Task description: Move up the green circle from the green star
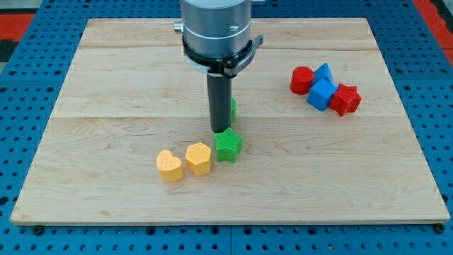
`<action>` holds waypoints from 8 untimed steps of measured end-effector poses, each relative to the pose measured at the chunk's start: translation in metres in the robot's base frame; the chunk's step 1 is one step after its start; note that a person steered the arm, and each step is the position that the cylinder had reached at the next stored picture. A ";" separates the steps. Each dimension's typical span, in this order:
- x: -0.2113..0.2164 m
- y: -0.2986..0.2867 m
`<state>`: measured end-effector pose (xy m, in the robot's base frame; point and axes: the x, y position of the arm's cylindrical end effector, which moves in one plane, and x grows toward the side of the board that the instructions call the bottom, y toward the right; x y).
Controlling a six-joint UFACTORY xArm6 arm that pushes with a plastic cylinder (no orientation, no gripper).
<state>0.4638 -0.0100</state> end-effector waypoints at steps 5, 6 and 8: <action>-0.059 0.061; -0.064 0.090; -0.033 0.095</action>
